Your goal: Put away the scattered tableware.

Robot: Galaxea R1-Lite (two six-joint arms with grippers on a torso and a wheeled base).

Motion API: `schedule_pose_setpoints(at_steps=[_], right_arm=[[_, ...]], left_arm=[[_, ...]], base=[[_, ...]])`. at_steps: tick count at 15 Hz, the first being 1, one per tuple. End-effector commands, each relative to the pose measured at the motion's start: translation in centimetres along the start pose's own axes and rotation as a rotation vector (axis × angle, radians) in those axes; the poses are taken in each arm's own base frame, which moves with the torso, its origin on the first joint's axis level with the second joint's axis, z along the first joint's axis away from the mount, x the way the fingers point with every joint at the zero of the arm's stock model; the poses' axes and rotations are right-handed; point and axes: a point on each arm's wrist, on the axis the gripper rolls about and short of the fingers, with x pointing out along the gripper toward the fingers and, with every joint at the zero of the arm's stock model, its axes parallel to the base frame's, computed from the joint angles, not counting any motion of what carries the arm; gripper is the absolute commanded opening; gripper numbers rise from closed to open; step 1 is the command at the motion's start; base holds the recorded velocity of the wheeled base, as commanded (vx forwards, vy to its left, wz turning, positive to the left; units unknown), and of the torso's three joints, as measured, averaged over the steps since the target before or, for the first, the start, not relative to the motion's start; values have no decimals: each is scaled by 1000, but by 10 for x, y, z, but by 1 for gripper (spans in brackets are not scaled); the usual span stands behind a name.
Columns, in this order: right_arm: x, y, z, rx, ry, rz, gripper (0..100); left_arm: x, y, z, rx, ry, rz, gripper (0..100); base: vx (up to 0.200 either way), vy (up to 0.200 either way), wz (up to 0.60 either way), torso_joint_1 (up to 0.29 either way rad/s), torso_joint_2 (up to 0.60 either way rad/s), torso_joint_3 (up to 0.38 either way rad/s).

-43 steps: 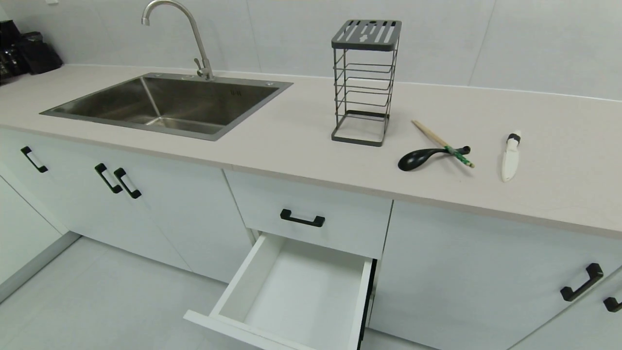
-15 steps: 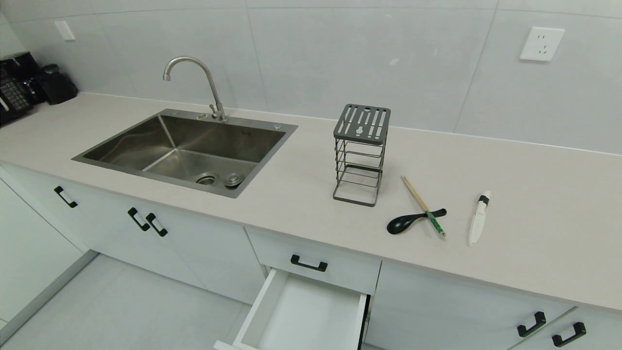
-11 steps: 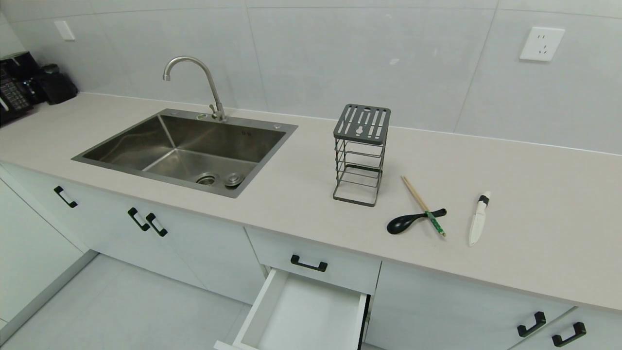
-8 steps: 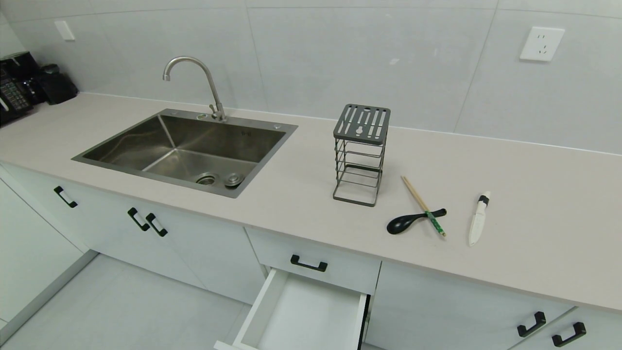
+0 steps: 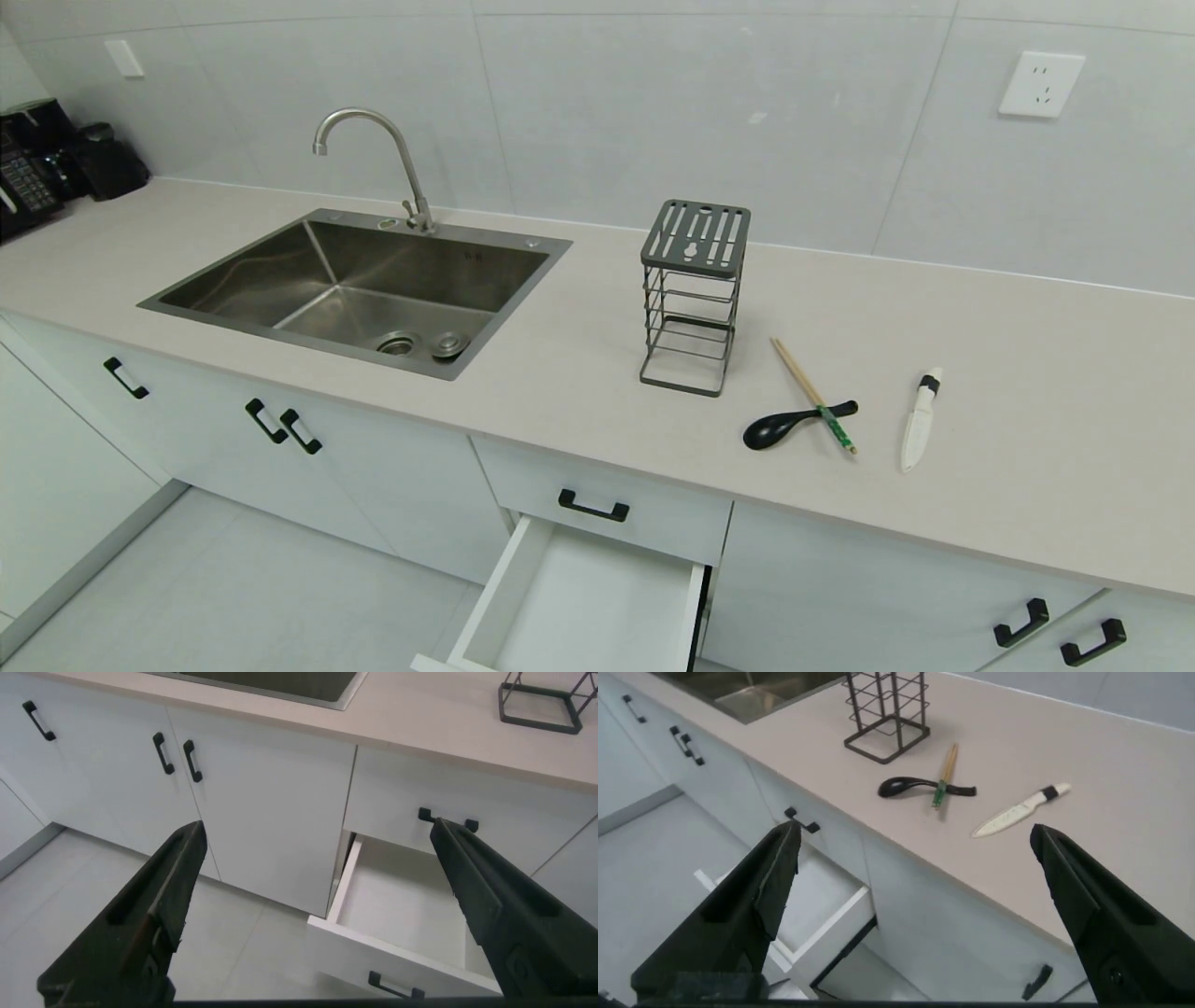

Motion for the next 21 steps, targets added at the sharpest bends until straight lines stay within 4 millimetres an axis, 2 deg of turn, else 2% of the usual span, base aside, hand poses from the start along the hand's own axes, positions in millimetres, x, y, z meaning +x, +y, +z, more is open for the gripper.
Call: schedule_pose_setpoints(at_steps=[1, 7, 12, 13, 15, 19, 21], right_arm=[[35, -15, 27, -21, 86, 47, 100], [73, -29, 26, 11, 173, 69, 100], [113, -44, 26, -39, 134, 77, 100], [115, -44, 25, -38, 138, 81, 100], [121, -46, 15, -24, 179, 84, 100], [142, -51, -18, -85, 209, 76, 100], [145, -51, -21, -81, 220, 81, 100]], left_arm=[[0, 0, 0, -2, 0, 1, 100], [0, 0, 0, -2, 0, 1, 100], [0, 0, 0, 0, 0, 1, 100], [0, 0, 0, 0, 0, 1, 100], [0, 0, 0, 0, 0, 1, 100], [0, 0, 0, -2, 0, 1, 100], [0, 0, 0, 0, 0, 1, 100]], base=[[0, 0, 0, 0, 0, 0], [0, 0, 0, 0, 0, 0], [0, 0, 0, 0, 0, 0], [0, 0, 0, 0, 0, 0], [0, 0, 0, 0, 0, 0], [0, 0, 0, 0, 0, 0], [0, 0, 0, 0, 0, 0]])
